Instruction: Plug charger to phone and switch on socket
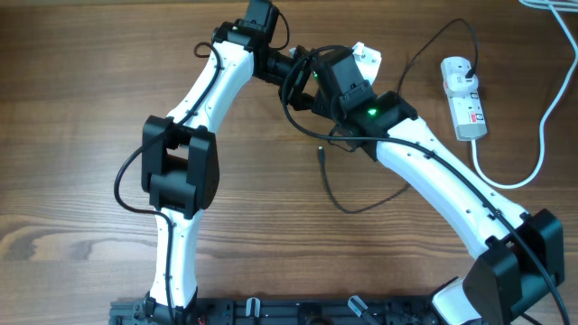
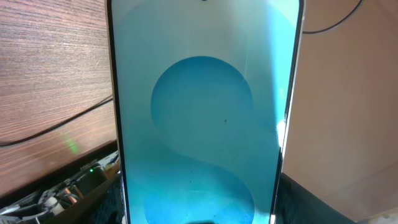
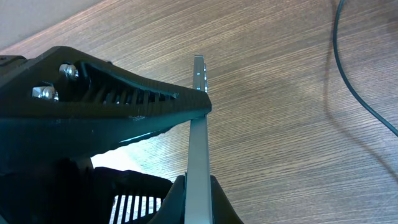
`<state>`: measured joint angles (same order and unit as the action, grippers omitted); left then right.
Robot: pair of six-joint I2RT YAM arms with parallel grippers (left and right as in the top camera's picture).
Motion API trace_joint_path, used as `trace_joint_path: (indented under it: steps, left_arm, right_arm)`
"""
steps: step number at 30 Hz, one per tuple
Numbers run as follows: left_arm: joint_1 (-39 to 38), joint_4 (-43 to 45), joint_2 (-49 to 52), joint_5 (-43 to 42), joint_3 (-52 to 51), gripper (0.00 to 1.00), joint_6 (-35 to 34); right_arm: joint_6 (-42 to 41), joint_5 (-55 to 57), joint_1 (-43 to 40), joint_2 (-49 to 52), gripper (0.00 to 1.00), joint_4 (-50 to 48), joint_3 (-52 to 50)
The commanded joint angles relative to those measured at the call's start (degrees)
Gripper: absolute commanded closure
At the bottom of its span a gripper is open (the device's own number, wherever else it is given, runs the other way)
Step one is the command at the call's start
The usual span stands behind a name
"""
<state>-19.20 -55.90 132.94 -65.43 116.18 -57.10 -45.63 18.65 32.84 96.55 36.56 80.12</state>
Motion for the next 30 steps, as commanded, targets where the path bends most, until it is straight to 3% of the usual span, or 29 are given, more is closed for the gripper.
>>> trace_joint_path:
  steps: [1,3,5,6,9,10,11,17,23,30]
  left_arm:
    - [-0.17,0.0,-2.89,-2.64,-0.02,0.28,1.38]
    - [-0.11,0.02,-2.89,-2.38,-0.02,0.19,1.36]
    - [0.22,0.55,-2.89,-0.68,-0.02,0.08,1.29]
    - [0.63,1.42,-2.89,0.17,-0.02,0.0,1.07]
    - [1.27,1.95,-2.89,0.81,-0.02,0.0,-4.02]
    - [1.33,1.95,-2.89,0.76,-0.02,0.0,-8.02]
    - [1.27,1.92,-2.89,0.76,-0.02,0.01,-10.62]
    - [1.27,1.95,-2.89,0.76,-0.02,0.2,-16.28]
    - [1.38,1.95,-2.89,0.76,-0.02,0.25,-17.14]
    - [2.1,1.95,-2.89,0.5,-0.02,0.41,-18.84]
  right_arm:
    - [0.46,0.74,0.07,1.11,0.96,-0.55,0.98]
    - [-1.4,0.76,0.07,1.05,0.96,-0.57,1.01]
    - [-8.68,1.36,0.04,0.22,0.96,-0.52,1.11]
    - [-16.57,3.41,0.04,-0.66,0.96,-0.09,1.11]
    - [-35.98,10.43,0.07,-2.43,0.96,0.33,1.11]
    - [-58.55,7.78,0.07,-2.64,0.96,0.72,1.09]
    - [-63.06,3.91,0.07,-2.64,0.96,0.66,1.09]
    - [-71.49,-1.81,0.07,-2.64,0.96,-0.42,1.09]
    - [-71.47,-3.39,0.07,-3.56,0.96,-2.73,1.09]
    - [-71.78,-3.58,0.07,-6.99,0.96,-2.8,1.09]
